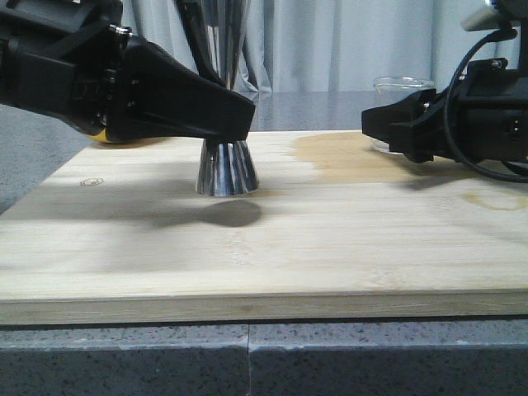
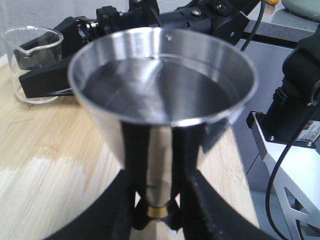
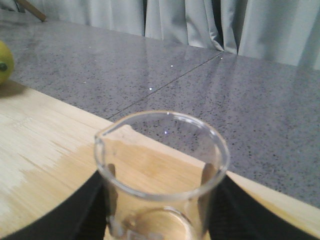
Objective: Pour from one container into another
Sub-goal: 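Lower the beaker onto the board's far corner with the right gripper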
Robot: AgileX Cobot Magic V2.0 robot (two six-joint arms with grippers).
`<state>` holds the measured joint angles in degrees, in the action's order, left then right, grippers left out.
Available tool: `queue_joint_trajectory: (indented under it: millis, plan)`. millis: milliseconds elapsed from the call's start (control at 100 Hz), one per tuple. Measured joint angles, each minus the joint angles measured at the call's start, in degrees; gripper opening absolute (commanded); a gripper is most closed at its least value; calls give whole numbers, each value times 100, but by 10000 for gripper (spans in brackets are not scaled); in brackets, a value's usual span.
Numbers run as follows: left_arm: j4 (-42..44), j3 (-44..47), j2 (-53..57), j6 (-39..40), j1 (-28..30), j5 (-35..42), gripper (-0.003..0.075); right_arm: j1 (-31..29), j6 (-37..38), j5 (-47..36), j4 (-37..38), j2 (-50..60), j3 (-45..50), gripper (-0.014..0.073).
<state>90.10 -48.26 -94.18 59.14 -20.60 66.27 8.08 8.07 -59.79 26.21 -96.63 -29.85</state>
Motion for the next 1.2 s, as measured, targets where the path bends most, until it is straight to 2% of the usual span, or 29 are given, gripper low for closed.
queue_joint_trajectory:
  millis: [450,810,1030,1200]
  plan:
    - [10,0,0,0,0,0,102,0,-245,-554,-172,-330,0,259]
    - [10,-8,0,0,0,0,102,0,-254,-571,-185,-340,0,265]
    - [10,-8,0,0,0,0,102,0,-254,-571,-185,-340,0,432]
    - [10,-8,0,0,0,0,102,0,-243,-571,-185,-340,0,442]
